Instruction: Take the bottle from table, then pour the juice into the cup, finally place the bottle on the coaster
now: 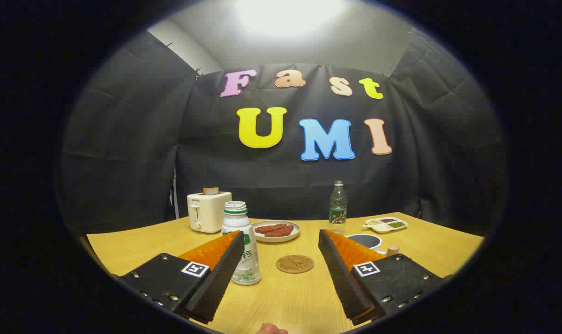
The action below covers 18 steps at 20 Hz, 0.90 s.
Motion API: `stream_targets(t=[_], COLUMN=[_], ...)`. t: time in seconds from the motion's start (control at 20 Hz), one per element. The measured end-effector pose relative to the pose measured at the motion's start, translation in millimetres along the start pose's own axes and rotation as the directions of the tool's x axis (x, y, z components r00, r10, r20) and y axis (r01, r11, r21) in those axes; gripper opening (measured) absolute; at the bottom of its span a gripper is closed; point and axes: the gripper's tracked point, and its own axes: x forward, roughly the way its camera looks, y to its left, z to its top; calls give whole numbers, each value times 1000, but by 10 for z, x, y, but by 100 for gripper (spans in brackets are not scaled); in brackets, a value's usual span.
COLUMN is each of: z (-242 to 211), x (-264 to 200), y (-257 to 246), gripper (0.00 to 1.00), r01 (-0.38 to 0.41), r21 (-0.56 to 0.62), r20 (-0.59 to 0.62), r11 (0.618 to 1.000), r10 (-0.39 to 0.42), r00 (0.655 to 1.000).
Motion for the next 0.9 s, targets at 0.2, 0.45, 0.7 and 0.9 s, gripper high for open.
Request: stream_targets(t=[0.2, 0.45, 0.7, 0.9], z=[-98, -127, -275, -434], x=[171, 392, 628, 792], y=[186, 316, 456, 573], gripper=[98, 97, 98, 96], r01=[-13, -22, -17, -23], r21=[-29, -20, -53, -84], r20=[-29, -21, -53, -89], r11=[999, 1000, 998, 996], r10=[12, 21, 14, 15], r00=[1000, 1000, 999, 996])
